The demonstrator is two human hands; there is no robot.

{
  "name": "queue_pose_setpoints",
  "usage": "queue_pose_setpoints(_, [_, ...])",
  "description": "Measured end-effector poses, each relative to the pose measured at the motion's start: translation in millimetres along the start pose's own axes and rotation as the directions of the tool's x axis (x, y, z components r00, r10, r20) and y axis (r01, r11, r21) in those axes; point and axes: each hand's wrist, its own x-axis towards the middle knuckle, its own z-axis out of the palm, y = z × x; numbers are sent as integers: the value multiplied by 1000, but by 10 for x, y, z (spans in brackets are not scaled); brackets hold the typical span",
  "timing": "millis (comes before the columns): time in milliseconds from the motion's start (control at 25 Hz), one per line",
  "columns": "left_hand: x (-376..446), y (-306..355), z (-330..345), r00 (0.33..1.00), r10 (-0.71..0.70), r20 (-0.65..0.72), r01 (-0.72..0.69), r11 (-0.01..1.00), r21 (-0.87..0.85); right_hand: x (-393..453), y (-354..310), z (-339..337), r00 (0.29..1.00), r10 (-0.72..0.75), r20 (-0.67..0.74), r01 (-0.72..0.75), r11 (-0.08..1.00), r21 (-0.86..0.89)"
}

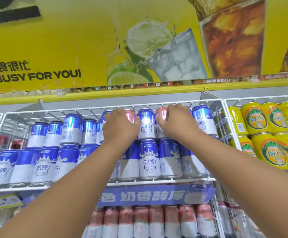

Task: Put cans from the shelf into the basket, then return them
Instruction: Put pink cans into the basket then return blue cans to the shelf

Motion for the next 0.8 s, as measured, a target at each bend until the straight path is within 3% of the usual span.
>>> queue_pose_setpoints(320, [165, 52, 65, 998, -55, -3, 55, 997, 62, 189, -145, 68, 998, 63, -19, -65, 992, -110])
queue_pose_setpoints(480, [235, -24, 68, 999, -40, -6, 40, 999, 36, 211, -68, 99, 989, 128, -78, -128, 992, 6])
queue_pose_setpoints(640, [240, -93, 73, 996, -61, -66, 50, 985, -166, 188, -59, 135, 973, 165, -160, -146, 981, 124])
queue_pose_setpoints(800, [158, -102, 61, 987, -1, -161, -42, 964, -261, 112, -79, 85, 968, 171, -182, -121, 958, 259])
